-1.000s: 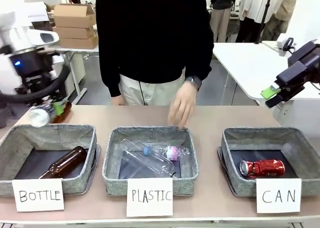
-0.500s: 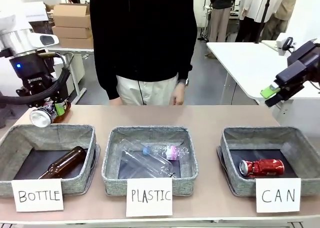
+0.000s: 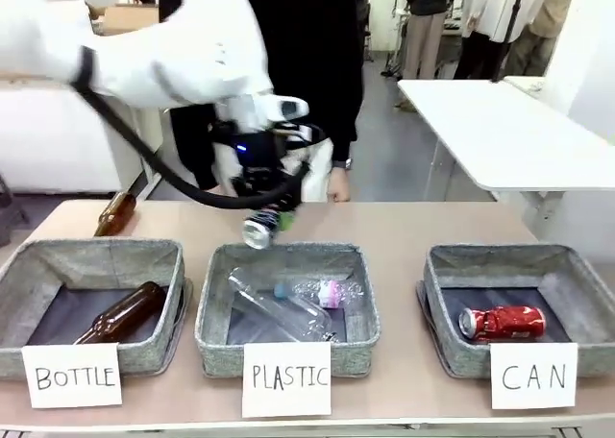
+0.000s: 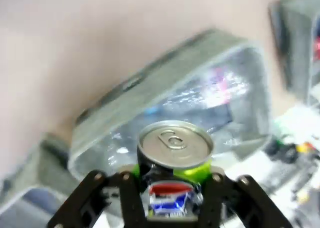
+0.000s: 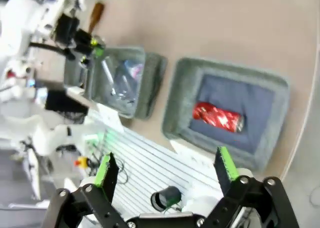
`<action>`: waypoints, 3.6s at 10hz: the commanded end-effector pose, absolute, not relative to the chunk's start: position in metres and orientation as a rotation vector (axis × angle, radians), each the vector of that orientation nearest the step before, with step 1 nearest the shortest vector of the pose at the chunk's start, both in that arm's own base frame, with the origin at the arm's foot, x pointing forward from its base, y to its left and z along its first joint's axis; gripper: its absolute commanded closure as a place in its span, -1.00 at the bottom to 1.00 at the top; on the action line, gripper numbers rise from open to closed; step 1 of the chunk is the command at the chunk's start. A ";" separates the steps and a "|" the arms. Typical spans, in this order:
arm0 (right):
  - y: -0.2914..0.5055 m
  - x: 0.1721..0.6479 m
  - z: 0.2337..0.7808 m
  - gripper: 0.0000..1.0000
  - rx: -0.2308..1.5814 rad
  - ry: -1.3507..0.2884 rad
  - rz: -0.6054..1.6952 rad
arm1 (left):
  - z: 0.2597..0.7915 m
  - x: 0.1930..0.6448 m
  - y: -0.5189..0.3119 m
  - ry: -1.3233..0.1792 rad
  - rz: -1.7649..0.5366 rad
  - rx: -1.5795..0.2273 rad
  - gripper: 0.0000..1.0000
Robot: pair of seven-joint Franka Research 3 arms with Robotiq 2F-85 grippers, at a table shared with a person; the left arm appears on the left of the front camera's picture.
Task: Sort the can waste into the basket.
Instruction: Pick up the can waste from the table and place it in the right Fabric basket.
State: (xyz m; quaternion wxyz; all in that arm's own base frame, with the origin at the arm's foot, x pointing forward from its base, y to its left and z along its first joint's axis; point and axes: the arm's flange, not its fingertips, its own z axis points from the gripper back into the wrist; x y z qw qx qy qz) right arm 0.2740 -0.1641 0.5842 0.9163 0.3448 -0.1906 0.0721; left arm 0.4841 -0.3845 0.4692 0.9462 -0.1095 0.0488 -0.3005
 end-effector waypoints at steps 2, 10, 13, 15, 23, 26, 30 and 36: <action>-0.231 0.211 0.529 -1.00 0.720 -0.333 -0.119 | 0.486 0.496 -0.519 0.108 -0.856 -0.162 0.28; -0.230 0.211 0.545 -1.00 0.710 -0.382 -0.049 | 0.422 0.417 -0.651 0.195 -0.898 -0.493 0.28; -0.230 0.211 0.545 -1.00 0.710 -0.382 -0.049 | 0.418 0.423 -0.657 0.179 -0.874 -0.570 0.28; -0.230 0.211 0.545 -1.00 0.710 -0.382 -0.049 | 0.424 0.423 -0.652 0.129 -0.920 -0.627 0.28; -0.230 0.211 0.545 -1.00 0.710 -0.382 -0.049 | 0.426 0.430 -0.648 0.098 -0.898 -0.629 -1.00; -0.229 0.210 0.542 -1.00 0.704 -0.374 -0.045 | 0.434 0.428 -0.638 0.191 -0.766 -0.547 -1.00; -0.168 0.265 0.548 -1.00 0.700 -0.333 0.130 | 0.564 0.397 -0.506 0.238 -0.404 -0.549 -1.00; 0.031 0.363 0.584 -1.00 1.119 -0.326 0.100 | 0.674 0.345 -0.190 0.064 -0.047 -1.057 -1.00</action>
